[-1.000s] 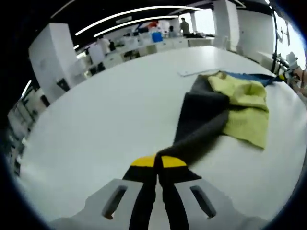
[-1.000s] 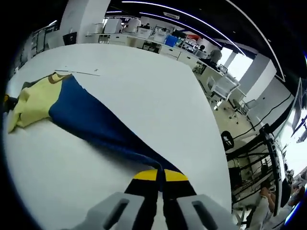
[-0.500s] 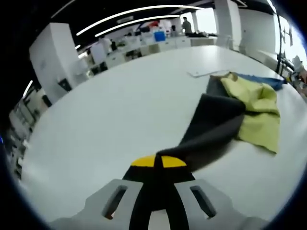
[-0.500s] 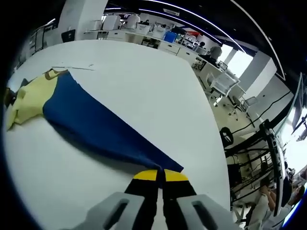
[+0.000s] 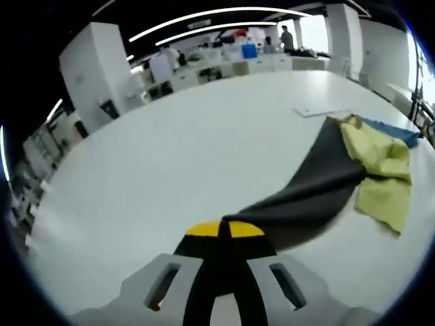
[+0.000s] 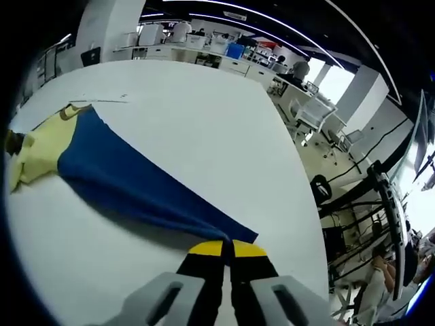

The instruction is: Fold the garment on the visible template until the final outline fits inside the template.

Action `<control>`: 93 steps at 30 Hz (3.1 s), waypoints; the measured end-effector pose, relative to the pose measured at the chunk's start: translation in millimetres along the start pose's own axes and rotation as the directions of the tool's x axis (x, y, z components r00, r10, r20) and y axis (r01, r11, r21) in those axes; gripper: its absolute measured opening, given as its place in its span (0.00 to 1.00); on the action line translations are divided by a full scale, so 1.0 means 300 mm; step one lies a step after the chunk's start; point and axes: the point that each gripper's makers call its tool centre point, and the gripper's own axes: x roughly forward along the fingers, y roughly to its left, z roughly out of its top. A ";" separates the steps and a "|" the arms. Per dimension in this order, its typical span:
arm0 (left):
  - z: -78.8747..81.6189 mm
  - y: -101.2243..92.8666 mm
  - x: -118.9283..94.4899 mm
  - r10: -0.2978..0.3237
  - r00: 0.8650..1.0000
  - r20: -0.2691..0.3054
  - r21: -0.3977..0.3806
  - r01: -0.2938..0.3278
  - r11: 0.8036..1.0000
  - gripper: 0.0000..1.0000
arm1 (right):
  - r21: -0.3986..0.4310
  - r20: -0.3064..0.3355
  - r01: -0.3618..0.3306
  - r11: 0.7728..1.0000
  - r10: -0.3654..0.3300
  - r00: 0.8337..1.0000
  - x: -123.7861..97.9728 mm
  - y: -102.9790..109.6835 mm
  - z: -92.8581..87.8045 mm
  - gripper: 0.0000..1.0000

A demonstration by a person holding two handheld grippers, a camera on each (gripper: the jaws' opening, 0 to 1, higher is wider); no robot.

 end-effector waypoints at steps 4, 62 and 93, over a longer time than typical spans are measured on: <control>-0.023 0.009 -0.012 0.021 1.000 -0.012 0.019 -0.020 1.000 0.00 | 0.018 -0.005 -0.005 1.000 0.006 1.000 -0.006 0.003 -0.015 0.00; 0.035 -0.662 -0.238 -0.395 0.906 0.150 0.162 0.371 0.914 0.54 | 0.037 0.296 -0.496 0.867 0.465 0.834 -0.276 0.744 0.154 0.67; -0.067 -1.032 -0.185 -0.512 0.855 0.082 0.253 0.479 0.840 0.38 | 0.065 0.314 -0.649 0.758 0.602 0.734 -0.273 1.216 0.164 0.35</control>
